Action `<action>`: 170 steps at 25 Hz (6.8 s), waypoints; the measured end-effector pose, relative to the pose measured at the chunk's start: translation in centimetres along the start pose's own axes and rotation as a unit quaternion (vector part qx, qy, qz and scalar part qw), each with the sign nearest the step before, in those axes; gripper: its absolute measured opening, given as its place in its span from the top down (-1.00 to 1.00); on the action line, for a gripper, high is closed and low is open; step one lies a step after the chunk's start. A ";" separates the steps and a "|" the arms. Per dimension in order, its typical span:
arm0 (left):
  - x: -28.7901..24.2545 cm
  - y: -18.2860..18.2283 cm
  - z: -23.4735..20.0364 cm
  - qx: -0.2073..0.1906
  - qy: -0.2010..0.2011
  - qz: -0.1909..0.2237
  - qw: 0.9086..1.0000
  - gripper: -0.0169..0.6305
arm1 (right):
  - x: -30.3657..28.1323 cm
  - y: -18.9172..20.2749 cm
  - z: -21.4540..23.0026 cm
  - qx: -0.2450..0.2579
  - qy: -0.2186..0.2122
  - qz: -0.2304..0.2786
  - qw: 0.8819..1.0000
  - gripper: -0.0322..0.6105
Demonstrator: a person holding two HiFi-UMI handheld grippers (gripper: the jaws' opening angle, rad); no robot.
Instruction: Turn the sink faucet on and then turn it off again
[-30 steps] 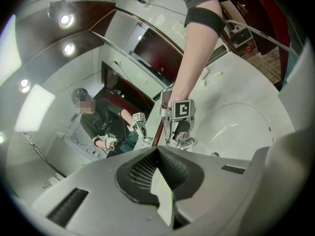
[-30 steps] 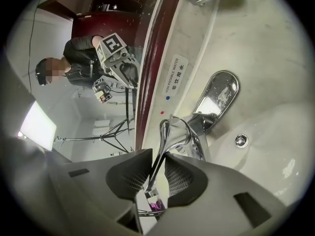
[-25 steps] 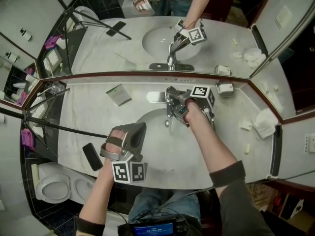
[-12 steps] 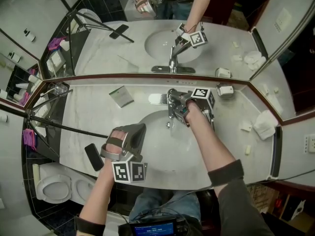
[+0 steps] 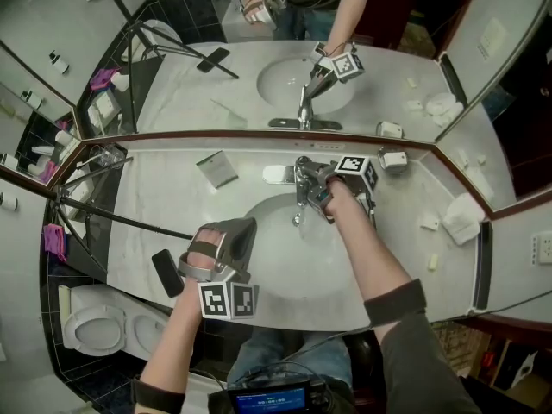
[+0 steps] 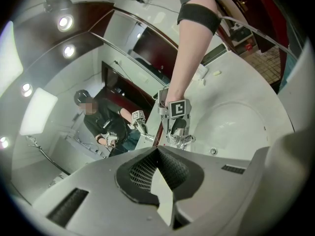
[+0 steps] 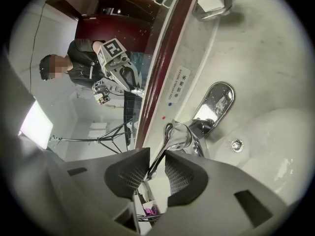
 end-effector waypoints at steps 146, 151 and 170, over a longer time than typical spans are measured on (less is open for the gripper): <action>-2.9 6.2 7.5 0.114 0.079 -0.056 0.989 0.94 | -2.7 2.9 -2.2 0.936 0.110 -0.081 0.325 0.47; -2.9 6.2 7.4 0.113 0.079 -0.058 0.989 0.94 | -2.5 3.0 -2.0 0.941 0.112 -0.086 0.308 0.47; -2.8 5.8 7.6 0.120 0.075 -0.057 0.988 0.94 | -1.9 4.7 0.0 0.965 0.129 -0.080 0.216 0.49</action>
Point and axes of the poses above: the fingertips, and each gripper's own axes: x backward along the fingers, z to its right, y out of its underside, the point moved 6 cm from there along x, backward along the fingers
